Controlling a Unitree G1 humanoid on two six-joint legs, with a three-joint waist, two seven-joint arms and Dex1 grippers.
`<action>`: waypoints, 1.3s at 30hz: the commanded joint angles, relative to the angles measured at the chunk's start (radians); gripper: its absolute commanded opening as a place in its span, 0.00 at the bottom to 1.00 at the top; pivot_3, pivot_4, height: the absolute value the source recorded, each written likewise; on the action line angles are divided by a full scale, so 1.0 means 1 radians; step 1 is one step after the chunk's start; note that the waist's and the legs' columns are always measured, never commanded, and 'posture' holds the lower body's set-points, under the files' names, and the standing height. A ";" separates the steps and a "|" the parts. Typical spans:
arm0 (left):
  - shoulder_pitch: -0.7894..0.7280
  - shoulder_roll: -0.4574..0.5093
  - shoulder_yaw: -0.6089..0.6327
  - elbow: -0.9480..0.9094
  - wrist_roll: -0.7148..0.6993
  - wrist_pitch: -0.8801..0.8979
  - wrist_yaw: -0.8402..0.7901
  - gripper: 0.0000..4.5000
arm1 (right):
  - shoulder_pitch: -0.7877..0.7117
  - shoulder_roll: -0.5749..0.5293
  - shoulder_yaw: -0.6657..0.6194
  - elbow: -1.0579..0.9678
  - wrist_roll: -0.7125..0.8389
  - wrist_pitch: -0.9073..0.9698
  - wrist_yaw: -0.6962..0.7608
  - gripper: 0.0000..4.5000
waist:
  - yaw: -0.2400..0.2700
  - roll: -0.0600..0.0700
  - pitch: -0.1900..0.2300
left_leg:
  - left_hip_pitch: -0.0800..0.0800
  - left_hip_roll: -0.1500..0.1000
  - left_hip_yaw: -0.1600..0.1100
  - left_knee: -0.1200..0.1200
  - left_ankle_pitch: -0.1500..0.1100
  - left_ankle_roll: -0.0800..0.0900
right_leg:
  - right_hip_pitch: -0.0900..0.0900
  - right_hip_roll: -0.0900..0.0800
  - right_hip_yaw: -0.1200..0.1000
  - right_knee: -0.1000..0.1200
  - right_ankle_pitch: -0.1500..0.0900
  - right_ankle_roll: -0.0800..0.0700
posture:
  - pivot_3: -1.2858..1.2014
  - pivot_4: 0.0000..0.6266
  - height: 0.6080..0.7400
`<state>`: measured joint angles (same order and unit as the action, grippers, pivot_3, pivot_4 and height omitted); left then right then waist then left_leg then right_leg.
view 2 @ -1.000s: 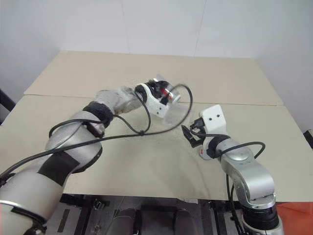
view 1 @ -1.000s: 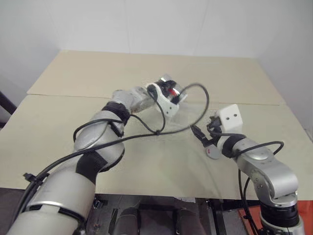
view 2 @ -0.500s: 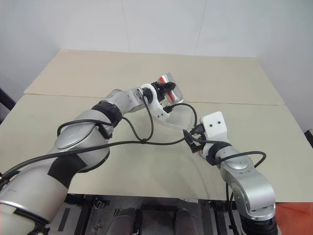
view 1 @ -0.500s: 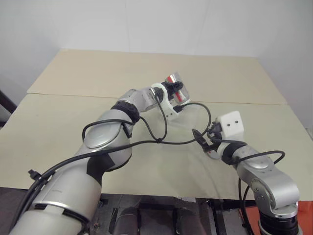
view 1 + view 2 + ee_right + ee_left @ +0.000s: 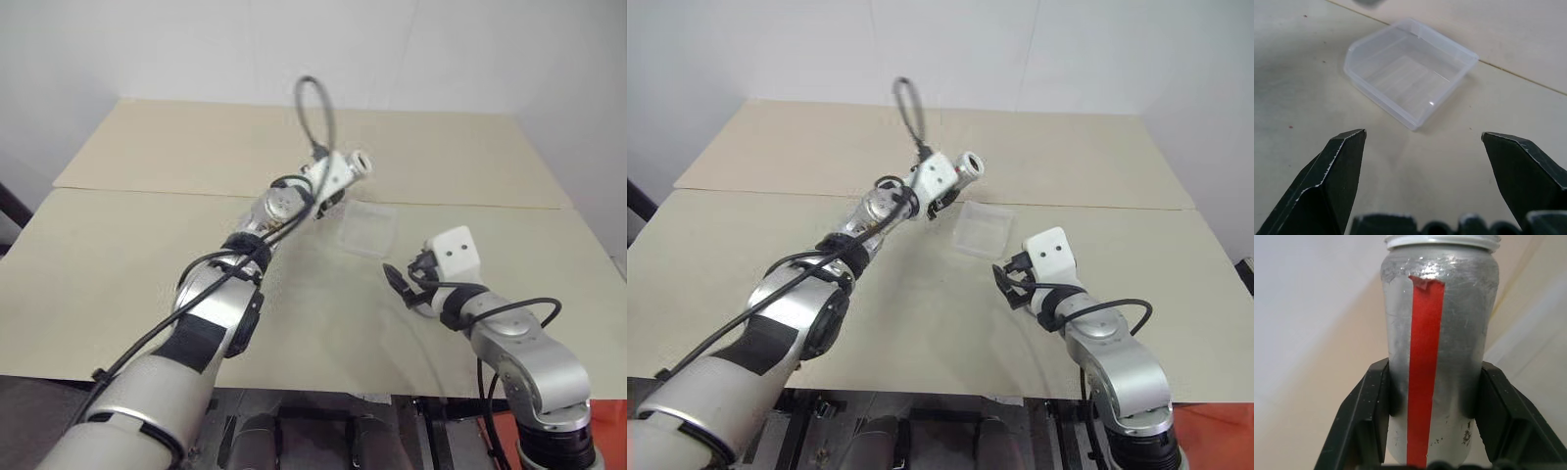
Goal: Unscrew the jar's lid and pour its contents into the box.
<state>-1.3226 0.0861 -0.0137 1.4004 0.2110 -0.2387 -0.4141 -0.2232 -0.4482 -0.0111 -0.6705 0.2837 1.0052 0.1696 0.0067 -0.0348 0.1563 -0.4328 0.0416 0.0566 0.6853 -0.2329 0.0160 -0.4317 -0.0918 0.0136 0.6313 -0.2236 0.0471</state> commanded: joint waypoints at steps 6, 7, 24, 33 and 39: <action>0.030 0.006 0.119 -0.067 -0.125 0.053 -0.049 0.46 | -0.033 -0.004 -0.001 0.004 -0.021 -0.041 0.023 0.99 | 0.001 0.000 0.000 | 0.003 -0.001 -0.002 0.000 0.000 0.000 | 0.004 0.000 -0.001 -0.001 0.000 0.000 | 0.52 0.24 1.00; 0.028 0.016 0.081 -0.070 -0.082 0.021 -0.023 0.46 | -0.035 -0.003 0.000 0.006 -0.023 -0.042 0.023 0.99 | 0.002 0.000 0.000 | 0.003 -0.001 -0.002 0.000 0.000 0.000 | 0.005 0.000 -0.001 -0.001 0.000 0.000 | 0.52 0.24 1.00; -0.237 0.062 -0.962 0.001 0.977 -0.142 0.731 0.46 | 0.027 0.043 0.004 -0.038 -0.069 -0.032 -0.010 0.99 | 0.009 0.000 0.000 | 0.003 -0.004 -0.003 0.000 0.000 0.001 | 0.006 -0.002 -0.001 -0.002 0.000 0.002 | 0.52 0.24 1.00; -0.252 -0.001 -0.991 0.018 0.996 -0.094 0.701 0.46 | 0.064 0.073 -0.002 -0.096 -0.081 0.001 -0.035 0.99 | 0.005 0.000 0.000 | 0.002 -0.004 -0.003 0.000 0.000 0.001 | 0.004 -0.002 0.000 -0.001 0.000 0.002 | 0.52 0.24 1.00; -0.241 0.009 -0.992 0.019 1.000 -0.097 0.684 0.46 | 0.077 0.073 -0.004 -0.105 -0.082 0.008 -0.037 0.99 | 0.005 0.000 0.000 | 0.002 -0.004 -0.003 0.000 0.000 0.001 | 0.004 -0.002 0.000 -0.001 0.000 0.002 | 0.52 0.24 1.00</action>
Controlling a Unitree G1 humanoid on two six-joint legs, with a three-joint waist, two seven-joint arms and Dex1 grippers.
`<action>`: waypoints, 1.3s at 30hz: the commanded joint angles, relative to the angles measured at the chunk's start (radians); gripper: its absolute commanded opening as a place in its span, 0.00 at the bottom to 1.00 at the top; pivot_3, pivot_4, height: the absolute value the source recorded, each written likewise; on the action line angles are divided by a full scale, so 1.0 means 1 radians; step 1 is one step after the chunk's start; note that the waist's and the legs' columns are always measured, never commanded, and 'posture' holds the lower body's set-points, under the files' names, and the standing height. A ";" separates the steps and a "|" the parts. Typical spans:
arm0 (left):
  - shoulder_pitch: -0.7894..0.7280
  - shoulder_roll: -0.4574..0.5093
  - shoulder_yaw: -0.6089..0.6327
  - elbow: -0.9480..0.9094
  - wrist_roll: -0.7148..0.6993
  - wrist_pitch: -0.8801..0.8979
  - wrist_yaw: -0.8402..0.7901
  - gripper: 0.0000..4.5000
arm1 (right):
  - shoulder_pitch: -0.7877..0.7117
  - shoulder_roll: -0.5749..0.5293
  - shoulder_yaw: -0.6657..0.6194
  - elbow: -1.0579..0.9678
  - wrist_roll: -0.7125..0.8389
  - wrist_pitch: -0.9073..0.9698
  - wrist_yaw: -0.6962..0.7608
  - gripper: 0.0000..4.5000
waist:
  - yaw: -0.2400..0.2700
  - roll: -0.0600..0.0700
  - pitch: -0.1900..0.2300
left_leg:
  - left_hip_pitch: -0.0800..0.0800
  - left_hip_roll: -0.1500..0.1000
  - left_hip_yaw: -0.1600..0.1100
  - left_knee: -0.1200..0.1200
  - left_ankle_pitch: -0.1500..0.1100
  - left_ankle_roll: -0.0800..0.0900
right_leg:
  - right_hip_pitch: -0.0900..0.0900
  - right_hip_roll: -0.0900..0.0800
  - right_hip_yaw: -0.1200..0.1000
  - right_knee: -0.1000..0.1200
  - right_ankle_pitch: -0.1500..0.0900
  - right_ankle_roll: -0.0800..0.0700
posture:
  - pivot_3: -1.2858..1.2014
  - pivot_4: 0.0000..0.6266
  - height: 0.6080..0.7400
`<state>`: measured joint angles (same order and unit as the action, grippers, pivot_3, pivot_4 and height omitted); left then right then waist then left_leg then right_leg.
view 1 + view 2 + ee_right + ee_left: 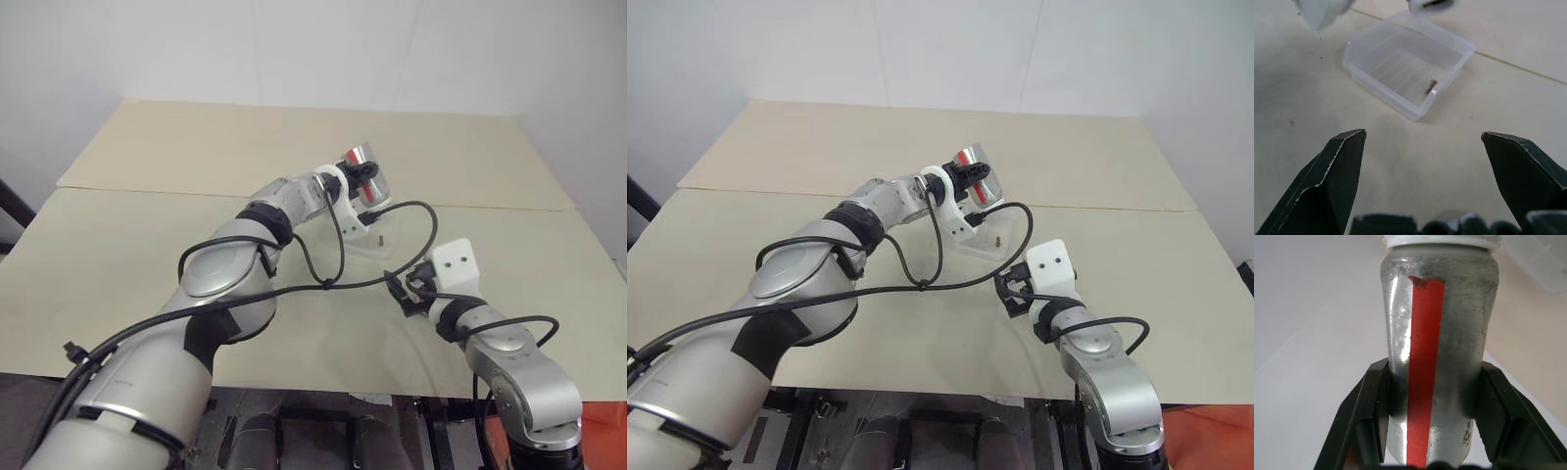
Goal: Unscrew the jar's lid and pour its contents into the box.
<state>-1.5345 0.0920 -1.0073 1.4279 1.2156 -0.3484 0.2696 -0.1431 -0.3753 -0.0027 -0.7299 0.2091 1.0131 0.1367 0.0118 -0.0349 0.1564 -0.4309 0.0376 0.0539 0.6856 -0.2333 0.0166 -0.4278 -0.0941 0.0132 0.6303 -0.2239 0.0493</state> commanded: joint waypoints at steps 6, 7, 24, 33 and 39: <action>-0.001 0.022 0.222 -0.015 -0.217 -0.011 -0.104 0.46 | -0.014 -0.006 -0.006 -0.026 -0.011 -0.010 0.002 0.99 | 0.000 0.000 0.000 | 0.000 0.000 0.000 0.000 0.000 0.000 | 0.000 0.000 0.000 0.000 0.000 0.000 | 0.52 0.24 1.00; 0.018 0.031 0.312 -0.018 -0.308 -0.017 -0.152 0.46 | -0.019 -0.007 -0.007 -0.020 -0.010 -0.012 0.004 0.99 | -0.001 0.000 0.000 | 0.000 0.000 0.000 0.000 0.000 0.000 | 0.000 0.000 0.000 0.000 0.000 0.000 | 0.52 0.24 1.00; 0.525 -0.036 1.206 -0.405 -1.300 0.033 -0.699 0.46 | -0.069 -0.037 0.020 0.045 -0.011 -0.074 0.075 0.99 | -0.012 0.001 -0.001 | 0.004 0.000 -0.002 0.002 0.000 0.000 | 0.004 0.000 0.000 0.001 0.000 0.000 | 0.52 0.24 1.00; 0.757 -0.033 1.178 -0.663 -1.303 0.059 -0.597 0.46 | -0.097 -0.044 0.048 0.096 -0.016 -0.108 0.108 0.99 | -0.010 0.001 -0.001 | 0.007 0.000 -0.002 0.002 0.000 0.000 | 0.007 0.000 0.000 0.002 0.001 0.000 | 0.52 0.24 1.00; 0.810 -0.021 1.106 -0.640 -1.243 0.042 -0.576 0.46 | -0.099 -0.050 0.063 0.111 -0.028 -0.124 0.116 0.99 | -0.008 0.001 -0.001 | 0.007 0.000 -0.002 0.002 0.000 0.000 | 0.007 0.000 0.000 0.002 0.001 0.000 | 0.52 0.24 1.00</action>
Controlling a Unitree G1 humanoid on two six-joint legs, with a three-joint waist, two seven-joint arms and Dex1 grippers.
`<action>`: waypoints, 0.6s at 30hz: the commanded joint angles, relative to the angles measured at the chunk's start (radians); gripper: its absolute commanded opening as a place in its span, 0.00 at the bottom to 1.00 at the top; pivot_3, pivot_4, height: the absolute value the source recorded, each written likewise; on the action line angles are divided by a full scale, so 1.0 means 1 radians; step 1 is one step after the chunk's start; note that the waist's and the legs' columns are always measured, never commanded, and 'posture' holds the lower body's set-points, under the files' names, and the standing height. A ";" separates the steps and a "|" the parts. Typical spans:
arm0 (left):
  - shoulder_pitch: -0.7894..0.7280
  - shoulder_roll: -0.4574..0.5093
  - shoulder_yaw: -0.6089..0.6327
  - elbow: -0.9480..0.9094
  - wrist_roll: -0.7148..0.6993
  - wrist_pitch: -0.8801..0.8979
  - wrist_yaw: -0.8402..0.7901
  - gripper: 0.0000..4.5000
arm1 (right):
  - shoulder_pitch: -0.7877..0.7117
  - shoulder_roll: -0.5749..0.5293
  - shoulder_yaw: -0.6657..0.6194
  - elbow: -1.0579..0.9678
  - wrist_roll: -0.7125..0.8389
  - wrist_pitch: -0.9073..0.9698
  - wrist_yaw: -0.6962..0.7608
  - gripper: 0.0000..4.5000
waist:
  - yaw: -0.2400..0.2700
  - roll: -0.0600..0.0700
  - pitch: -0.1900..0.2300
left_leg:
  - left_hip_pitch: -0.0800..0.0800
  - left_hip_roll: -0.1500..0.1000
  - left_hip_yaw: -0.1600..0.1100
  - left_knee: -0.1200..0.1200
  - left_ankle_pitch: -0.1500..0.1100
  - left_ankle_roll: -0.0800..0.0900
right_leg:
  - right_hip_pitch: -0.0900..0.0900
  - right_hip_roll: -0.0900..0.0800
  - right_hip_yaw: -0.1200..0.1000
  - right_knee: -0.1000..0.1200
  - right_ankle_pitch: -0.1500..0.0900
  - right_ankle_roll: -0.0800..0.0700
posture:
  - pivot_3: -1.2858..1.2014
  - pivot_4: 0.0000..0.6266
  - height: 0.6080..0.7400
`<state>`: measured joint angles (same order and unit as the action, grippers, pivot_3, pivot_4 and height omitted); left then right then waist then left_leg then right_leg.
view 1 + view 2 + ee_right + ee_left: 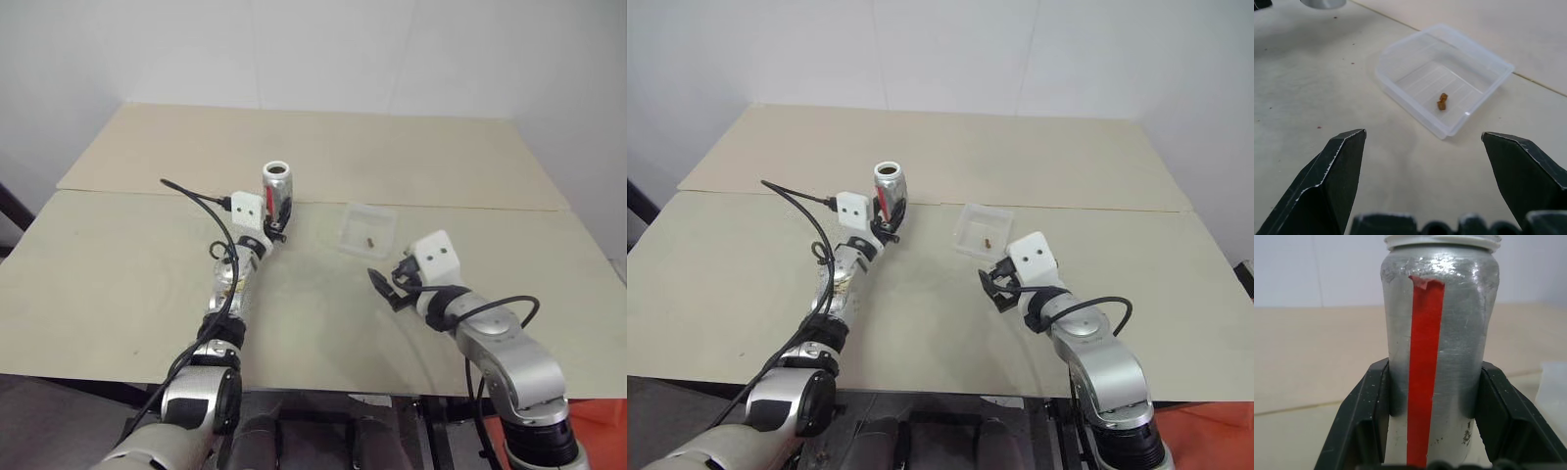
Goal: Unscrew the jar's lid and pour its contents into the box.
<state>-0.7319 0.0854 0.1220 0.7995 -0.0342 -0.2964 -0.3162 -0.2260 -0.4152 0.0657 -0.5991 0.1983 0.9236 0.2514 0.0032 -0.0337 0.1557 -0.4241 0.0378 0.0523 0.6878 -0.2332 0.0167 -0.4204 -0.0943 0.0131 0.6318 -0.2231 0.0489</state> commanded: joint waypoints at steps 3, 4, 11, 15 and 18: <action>0.012 -0.034 -0.004 -0.007 -0.026 0.029 0.036 0.46 | -0.013 -0.011 0.000 -0.020 -0.025 -0.036 0.001 0.99 | 0.007 0.000 0.000 | 0.000 0.000 0.000 0.000 0.000 0.000 | 0.000 0.000 0.000 0.000 0.000 0.000 | 0.52 0.24 1.00; 0.014 -0.033 -0.007 -0.004 -0.021 0.027 0.044 0.46 | -0.012 -0.011 0.001 -0.021 -0.027 -0.036 0.001 0.99 | 0.007 0.000 0.000 | 0.001 0.000 0.000 0.000 0.000 0.000 | 0.000 0.000 0.000 0.000 0.000 0.000 | 0.52 0.24 1.00; 0.031 -0.048 0.009 -0.024 -0.085 0.072 0.016 0.54 | -0.001 0.006 -0.014 -0.028 -0.023 -0.030 0.000 1.00 | 0.007 0.000 0.000 | 0.001 0.000 0.000 0.000 0.000 0.000 | 0.001 0.000 0.000 0.000 0.000 0.000 | 0.52 0.24 1.00; 0.044 -0.045 0.003 -0.044 -0.092 0.072 0.011 0.82 | 0.000 0.004 -0.012 -0.021 -0.031 -0.037 -0.002 1.00 | 0.005 0.000 0.000 | 0.001 0.000 0.000 0.000 0.000 0.000 | 0.001 0.000 0.000 0.000 0.000 0.000 | 0.52 0.24 1.00; 0.055 -0.040 -0.006 -0.058 -0.092 0.069 -0.005 0.99 | -0.002 0.007 -0.009 -0.016 -0.032 -0.041 -0.003 1.00 | 0.005 0.000 0.000 | 0.001 0.000 0.000 0.000 0.000 0.000 | 0.000 0.000 0.000 0.000 0.000 0.000 | 0.52 0.24 1.00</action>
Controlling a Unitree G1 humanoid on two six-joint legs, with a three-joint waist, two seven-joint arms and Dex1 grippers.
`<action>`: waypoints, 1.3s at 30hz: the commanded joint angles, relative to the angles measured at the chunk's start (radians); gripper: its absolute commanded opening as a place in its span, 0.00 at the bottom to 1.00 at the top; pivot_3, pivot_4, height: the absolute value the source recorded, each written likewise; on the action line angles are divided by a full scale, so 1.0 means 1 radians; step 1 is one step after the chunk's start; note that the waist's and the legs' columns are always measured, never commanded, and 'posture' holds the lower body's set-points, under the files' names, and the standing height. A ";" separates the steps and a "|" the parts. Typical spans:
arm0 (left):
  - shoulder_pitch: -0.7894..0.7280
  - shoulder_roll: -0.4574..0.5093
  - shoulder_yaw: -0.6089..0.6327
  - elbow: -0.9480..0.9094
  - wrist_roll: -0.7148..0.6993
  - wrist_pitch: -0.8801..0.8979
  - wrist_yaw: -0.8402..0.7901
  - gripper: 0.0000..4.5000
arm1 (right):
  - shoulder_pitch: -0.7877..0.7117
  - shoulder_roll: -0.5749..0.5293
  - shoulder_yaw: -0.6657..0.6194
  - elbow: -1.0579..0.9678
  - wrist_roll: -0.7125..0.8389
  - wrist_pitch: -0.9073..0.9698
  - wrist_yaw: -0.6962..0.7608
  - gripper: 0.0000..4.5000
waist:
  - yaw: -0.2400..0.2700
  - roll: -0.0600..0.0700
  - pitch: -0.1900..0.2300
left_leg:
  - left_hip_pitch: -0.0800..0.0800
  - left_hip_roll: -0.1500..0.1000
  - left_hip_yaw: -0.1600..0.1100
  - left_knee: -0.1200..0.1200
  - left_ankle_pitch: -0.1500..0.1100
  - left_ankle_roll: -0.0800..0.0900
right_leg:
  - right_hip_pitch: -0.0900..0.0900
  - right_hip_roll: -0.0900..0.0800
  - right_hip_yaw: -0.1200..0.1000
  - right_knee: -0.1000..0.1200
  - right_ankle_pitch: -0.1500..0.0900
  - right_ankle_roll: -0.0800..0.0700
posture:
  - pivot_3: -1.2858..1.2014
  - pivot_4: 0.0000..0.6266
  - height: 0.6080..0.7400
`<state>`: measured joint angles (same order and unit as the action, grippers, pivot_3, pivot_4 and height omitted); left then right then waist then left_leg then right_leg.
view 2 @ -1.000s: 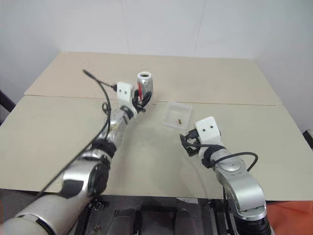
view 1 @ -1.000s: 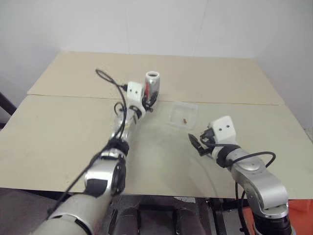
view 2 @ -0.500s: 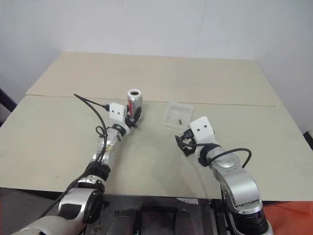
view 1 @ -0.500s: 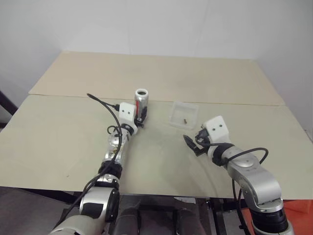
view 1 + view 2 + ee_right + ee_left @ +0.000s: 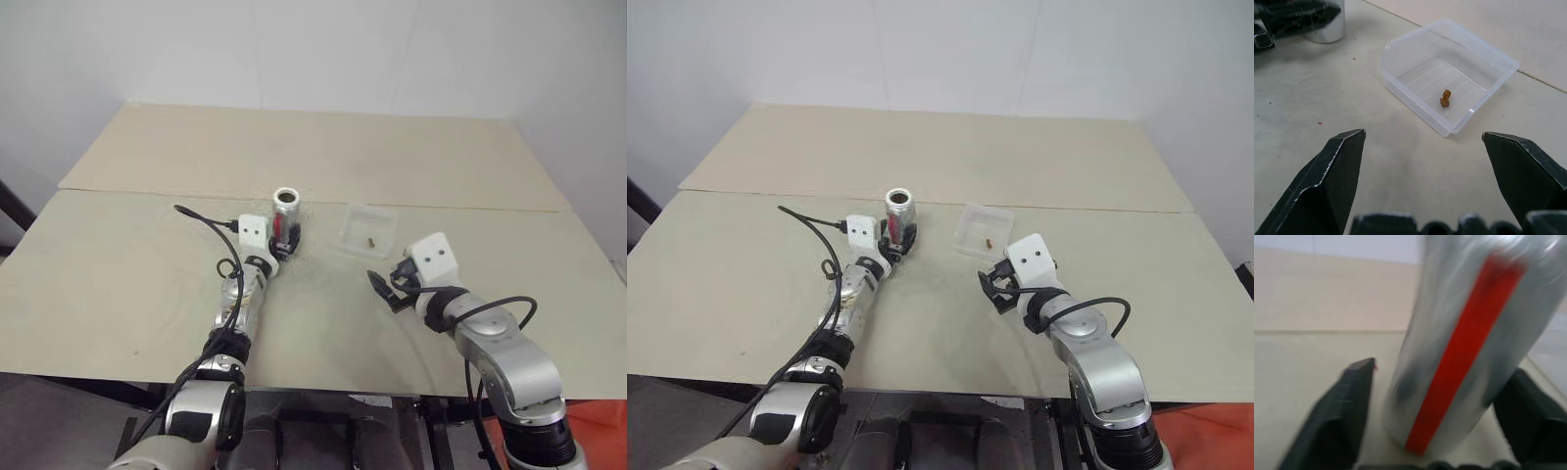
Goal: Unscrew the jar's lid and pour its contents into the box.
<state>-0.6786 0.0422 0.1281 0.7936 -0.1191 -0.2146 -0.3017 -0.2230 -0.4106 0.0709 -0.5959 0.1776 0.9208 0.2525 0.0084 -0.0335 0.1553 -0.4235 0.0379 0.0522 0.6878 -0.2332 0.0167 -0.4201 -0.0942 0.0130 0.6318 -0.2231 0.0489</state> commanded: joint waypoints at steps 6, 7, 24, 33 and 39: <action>0.049 -0.004 -0.021 -0.145 -0.022 0.023 -0.031 0.99 | -0.014 0.001 -0.009 -0.002 -0.012 -0.050 0.003 1.00 | 0.000 0.000 0.000 | 0.000 0.000 0.000 0.000 0.000 0.000 | 0.000 0.000 0.000 0.000 0.000 0.000 | 0.52 0.24 1.00; 0.066 0.000 -0.029 -0.174 -0.012 0.029 -0.024 0.99 | -0.015 0.001 -0.007 0.001 -0.012 -0.053 0.004 1.00 | 0.000 0.000 0.000 | 0.000 0.000 0.000 0.000 0.000 0.000 | 0.000 0.000 0.000 0.000 0.000 0.000 | 0.52 0.24 1.00; 0.573 0.343 0.002 -0.977 -0.184 0.315 -0.294 0.99 | 0.035 -0.130 -0.130 -0.010 0.073 -0.173 0.219 1.00 | -0.018 0.000 0.000 | 0.001 0.003 0.001 -0.001 0.000 0.000 | -0.001 0.001 0.001 0.000 0.000 -0.001 | 0.52 0.24 1.00; 0.734 0.594 0.203 -1.200 -0.577 0.451 -0.605 0.99 | 0.189 -0.415 -0.464 0.100 0.341 -0.438 0.754 1.00 | -0.013 0.001 0.000 | 0.007 0.007 0.005 -0.002 0.000 0.000 | 0.004 0.003 0.001 -0.002 -0.001 -0.003 | 0.52 0.24 1.00; 0.788 0.593 0.252 -1.271 -0.594 0.454 -0.562 0.99 | 0.189 -0.495 -0.499 0.188 0.345 -0.524 0.863 1.00 | -0.018 0.001 0.000 | 0.012 0.008 0.007 -0.004 0.000 0.000 | 0.007 0.004 0.002 -0.002 -0.003 -0.005 | 0.52 0.24 1.00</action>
<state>0.1035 0.6383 0.3501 -0.4300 -0.7062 0.2490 -0.8832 -0.0256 -0.8880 -0.3927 -0.4092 0.5138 0.4392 1.0956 -0.0095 -0.0329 0.1553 -0.4110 0.0458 0.0588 0.6835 -0.2337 0.0165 -0.4122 -0.0905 0.0150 0.6294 -0.2258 0.0436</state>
